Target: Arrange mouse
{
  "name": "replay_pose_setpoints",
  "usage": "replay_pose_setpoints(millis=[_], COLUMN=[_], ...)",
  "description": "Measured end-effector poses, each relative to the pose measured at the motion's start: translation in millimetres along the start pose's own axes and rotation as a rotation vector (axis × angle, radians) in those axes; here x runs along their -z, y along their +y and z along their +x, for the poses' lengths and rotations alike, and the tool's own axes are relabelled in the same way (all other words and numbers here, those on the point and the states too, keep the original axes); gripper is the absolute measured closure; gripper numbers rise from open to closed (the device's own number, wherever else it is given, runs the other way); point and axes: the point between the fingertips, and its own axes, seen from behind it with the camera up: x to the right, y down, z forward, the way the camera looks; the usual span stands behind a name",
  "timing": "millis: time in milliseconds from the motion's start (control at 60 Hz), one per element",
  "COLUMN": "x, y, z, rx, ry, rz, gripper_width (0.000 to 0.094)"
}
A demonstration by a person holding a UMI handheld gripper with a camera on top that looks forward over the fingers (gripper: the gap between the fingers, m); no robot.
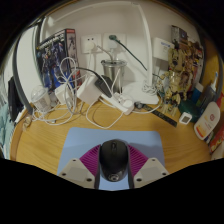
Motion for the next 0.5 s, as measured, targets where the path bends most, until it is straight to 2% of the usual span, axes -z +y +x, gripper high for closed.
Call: replay_pose_setpoints(millis=[83, 133, 150, 217, 250, 333, 500], x=[0.0, 2.6, 4.4, 18.5, 29.6, 66.1, 157.7], y=[1.1, 3.5, 4.1, -0.2, -5.4, -22.7, -64.1], z=[-0.4, -0.2, 0.9, 6.0, 8.3, 7.8, -28.4], rx=[-0.008, -0.028, -0.038, -0.064, -0.062, -0.053, -0.105], ry=[0.005, 0.009, 0.015, 0.054, 0.077, 0.119, 0.072], rz=[-0.013, -0.033, -0.04, -0.038, -0.023, 0.018, 0.098], gripper_width=[0.0479, 0.0389, 0.029, 0.005, 0.0081, 0.008, 0.0077])
